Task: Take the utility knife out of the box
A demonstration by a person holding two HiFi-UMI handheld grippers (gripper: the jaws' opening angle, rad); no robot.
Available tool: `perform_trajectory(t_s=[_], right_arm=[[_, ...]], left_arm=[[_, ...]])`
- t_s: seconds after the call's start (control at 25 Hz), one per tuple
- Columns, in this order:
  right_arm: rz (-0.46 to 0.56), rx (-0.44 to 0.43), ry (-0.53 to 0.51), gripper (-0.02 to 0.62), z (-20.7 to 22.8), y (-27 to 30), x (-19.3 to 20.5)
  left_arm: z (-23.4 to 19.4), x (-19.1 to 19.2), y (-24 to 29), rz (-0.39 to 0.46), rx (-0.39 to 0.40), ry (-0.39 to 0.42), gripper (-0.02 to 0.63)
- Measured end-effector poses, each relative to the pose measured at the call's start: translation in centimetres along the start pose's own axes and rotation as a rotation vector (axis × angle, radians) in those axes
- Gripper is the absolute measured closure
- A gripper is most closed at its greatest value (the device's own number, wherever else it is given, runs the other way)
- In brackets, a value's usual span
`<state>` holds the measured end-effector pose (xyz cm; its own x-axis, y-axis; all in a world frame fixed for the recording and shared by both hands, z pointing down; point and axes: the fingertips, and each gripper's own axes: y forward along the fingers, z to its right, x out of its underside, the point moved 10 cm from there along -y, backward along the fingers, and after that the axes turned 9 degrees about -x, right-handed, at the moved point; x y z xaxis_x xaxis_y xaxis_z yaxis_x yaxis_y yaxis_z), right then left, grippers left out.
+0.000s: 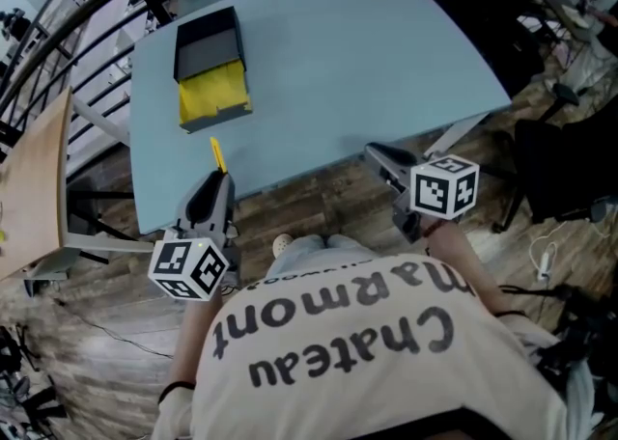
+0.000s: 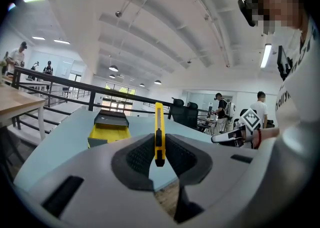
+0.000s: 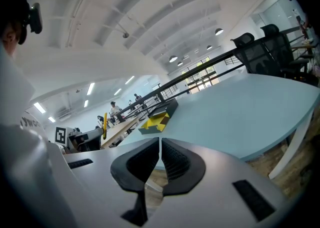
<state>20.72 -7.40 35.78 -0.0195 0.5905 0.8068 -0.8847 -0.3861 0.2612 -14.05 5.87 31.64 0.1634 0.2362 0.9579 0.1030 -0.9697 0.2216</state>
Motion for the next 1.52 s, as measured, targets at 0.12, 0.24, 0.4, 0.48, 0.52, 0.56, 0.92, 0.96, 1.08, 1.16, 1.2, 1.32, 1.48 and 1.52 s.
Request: perform_trajectory(t_s=[0.12,0.24,0.4,0.48,0.52,0.56,0.92,0.96,1.08,1.16,1.2,1.32,1.48,1.52], right_arm=[[0.0,0.003,0.0,0.552,0.1,0.0,0.1],[0.0,0.004,0.003,0.552,0.3,0.1,0.2],[0.018,0.002,0.007,0.552,0.2,0.2,-0.1],[0.036,-0.006,0.013,0.552,0.2,-0.1,-0.2],[0.045,-0.009,0.019,0.551,0.2,-0.3,-0.1],[0.053,-0.012,0.026,0.551,0.3,-0.4,-0.1],[0.045,-0.019,0.015,0.551,-0.1,0.3,-0.2],[0.041,-0.022,0.009,0.551,-0.2,0.5,-0.3],[0.034,-0.026,0.006,0.552,-0.3,0.7,-0.3],[0.028,-0.023,-0.001,0.552,-0.3,0.7,-0.2],[0.024,-0.022,-0.007,0.552,-0.4,0.8,-0.2],[0.017,-0.021,-0.017,0.552,-0.5,0.9,-0.2],[0.013,-0.022,-0.009,0.552,-0.3,0.9,-0.1],[0.011,-0.021,-0.008,0.552,-0.3,0.8,0.0]], left_arm=[[0.0,0.0,0.1,0.0,0.001,0.001,0.541],[-0.1,0.0,0.2,-0.001,0.0,0.004,0.541],[-0.2,-0.6,0.5,-0.001,0.003,0.016,0.541],[0.0,-0.8,0.6,-0.003,0.005,0.023,0.541],[0.0,-0.9,0.7,-0.004,0.005,0.024,0.541],[0.0,-0.9,0.8,-0.004,0.005,0.024,0.541],[-0.4,-1.0,0.9,-0.013,0.014,0.024,0.541],[-0.6,-1.0,0.9,-0.013,0.012,0.022,0.541],[-0.7,-0.9,0.6,-0.009,0.006,0.018,0.541],[-0.7,-0.8,0.5,-0.011,0.003,0.018,0.541],[-0.7,-0.8,0.4,-0.013,0.001,0.016,0.541],[-0.9,-0.5,0.2,-0.021,-0.008,0.008,0.541],[-0.9,-0.4,0.2,-0.022,-0.01,0.004,0.541],[-0.8,-0.4,0.2,-0.022,-0.009,0.004,0.541]])
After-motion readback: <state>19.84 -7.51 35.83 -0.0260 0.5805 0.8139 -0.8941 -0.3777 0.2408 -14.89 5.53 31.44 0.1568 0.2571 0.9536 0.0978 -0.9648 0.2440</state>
